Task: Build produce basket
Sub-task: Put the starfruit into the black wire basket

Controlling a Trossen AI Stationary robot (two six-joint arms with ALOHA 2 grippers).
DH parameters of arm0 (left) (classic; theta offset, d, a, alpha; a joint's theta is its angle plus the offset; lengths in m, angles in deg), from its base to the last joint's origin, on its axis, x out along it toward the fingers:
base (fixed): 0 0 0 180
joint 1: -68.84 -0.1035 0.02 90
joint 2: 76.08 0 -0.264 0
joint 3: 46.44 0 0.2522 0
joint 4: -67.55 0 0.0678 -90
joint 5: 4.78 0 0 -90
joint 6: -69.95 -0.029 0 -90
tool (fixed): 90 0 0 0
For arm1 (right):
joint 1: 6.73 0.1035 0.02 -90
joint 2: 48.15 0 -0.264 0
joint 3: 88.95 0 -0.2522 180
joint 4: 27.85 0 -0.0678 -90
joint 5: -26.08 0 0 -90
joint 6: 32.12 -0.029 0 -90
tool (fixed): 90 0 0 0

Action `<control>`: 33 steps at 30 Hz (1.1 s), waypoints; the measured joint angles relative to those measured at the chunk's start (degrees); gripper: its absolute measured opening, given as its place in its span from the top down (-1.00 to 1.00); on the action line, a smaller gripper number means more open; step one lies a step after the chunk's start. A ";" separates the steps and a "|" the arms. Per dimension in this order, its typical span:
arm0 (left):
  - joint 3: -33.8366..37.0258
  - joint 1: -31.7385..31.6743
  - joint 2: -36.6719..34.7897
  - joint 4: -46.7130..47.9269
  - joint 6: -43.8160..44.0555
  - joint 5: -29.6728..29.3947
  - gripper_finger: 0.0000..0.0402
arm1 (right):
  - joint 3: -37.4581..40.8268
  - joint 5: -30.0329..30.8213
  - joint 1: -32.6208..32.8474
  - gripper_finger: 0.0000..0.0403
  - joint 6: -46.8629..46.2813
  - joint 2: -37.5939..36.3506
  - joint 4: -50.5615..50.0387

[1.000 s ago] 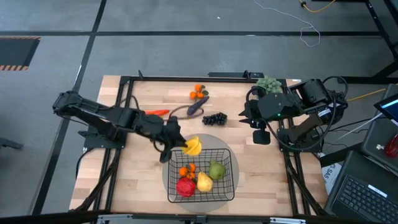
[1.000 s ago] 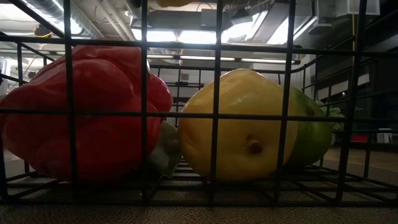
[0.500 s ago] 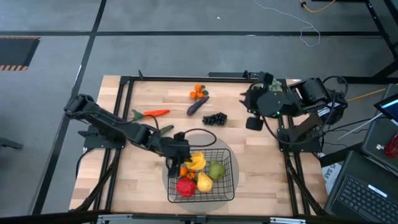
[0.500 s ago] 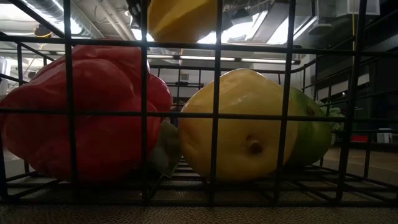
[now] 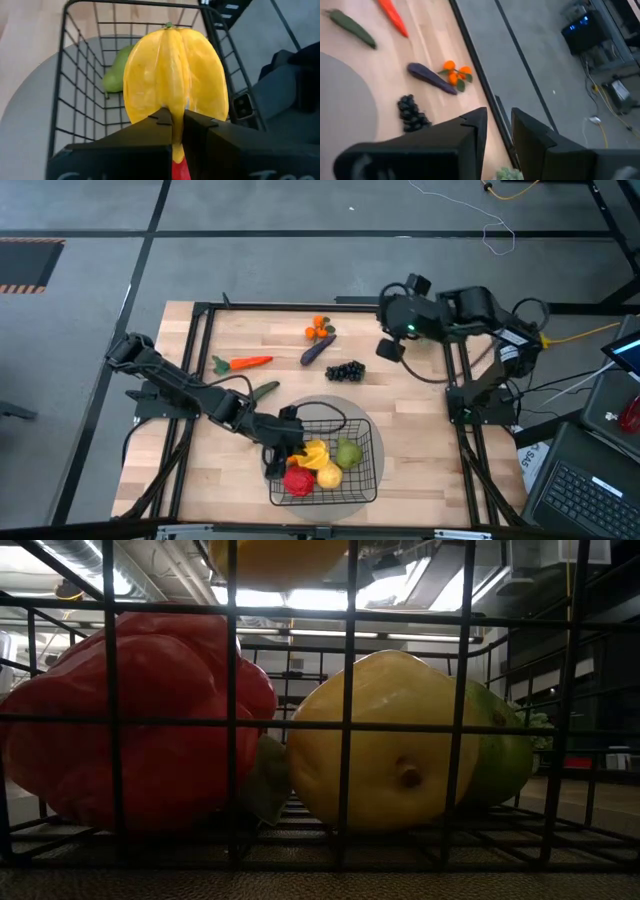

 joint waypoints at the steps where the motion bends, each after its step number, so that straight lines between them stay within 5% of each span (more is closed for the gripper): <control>1: 0.01 0.38 0.00 0.06 -0.16 0.00 1.00 | 0.00 -0.01 -1.08 0.57 0.66 0.55 0.14; 5: 0.00 1.51 0.00 0.02 -0.18 -0.42 0.99 | 0.00 -2.03 -5.12 0.57 4.06 3.18 1.75; 21: -0.02 2.81 3.69 -0.50 0.28 -0.40 0.99 | 0.00 -34.90 -23.78 0.57 15.61 10.52 4.63; 33: -0.02 2.62 4.11 -0.94 7.17 -1.33 0.74 | 0.00 -37.51 -26.32 0.57 15.98 14.47 4.15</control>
